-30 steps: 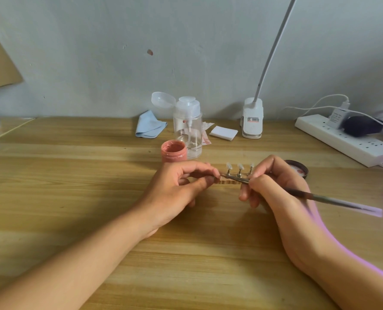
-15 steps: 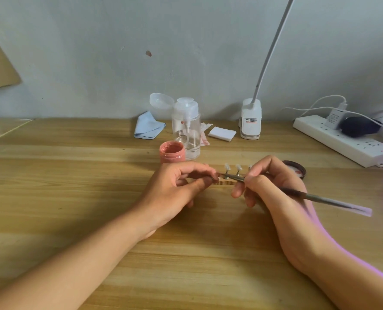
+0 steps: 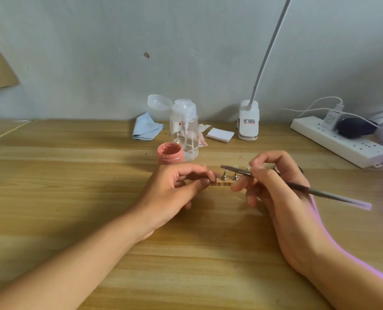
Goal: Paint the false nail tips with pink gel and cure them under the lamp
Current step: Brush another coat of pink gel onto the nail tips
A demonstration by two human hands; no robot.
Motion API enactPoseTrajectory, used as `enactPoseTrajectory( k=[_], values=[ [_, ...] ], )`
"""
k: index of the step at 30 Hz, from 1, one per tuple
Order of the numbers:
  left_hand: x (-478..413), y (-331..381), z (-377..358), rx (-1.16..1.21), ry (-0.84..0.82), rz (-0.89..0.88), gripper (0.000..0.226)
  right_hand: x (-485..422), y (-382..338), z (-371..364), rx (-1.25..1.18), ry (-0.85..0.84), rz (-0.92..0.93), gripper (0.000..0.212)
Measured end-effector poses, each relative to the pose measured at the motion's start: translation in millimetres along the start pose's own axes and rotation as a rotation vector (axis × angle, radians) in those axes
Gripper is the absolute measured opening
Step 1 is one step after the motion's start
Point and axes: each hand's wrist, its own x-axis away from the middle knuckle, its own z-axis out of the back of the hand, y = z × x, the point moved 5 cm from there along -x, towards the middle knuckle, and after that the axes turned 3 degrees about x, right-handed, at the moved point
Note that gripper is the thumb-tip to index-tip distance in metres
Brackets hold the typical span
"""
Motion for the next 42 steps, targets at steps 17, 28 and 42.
enactPoseTrajectory(
  k=[17, 28, 42],
  values=[
    [-2.1, -6.8, 2.1, 0.008, 0.016, -0.003, 0.019, 0.1, 3.2, -7.6, 0.019, -0.078, -0.071, 0.020],
    [-2.1, -7.4, 2.4, -0.004, 0.015, 0.005, 0.018, -0.4, 4.2, -4.3, 0.027, -0.051, -0.088, 0.020],
    [-1.8, -6.9, 2.5, -0.003, 0.002, -0.005, 0.017, 0.3, 2.4, -4.5, 0.039, -0.027, -0.074, 0.022]
  ],
)
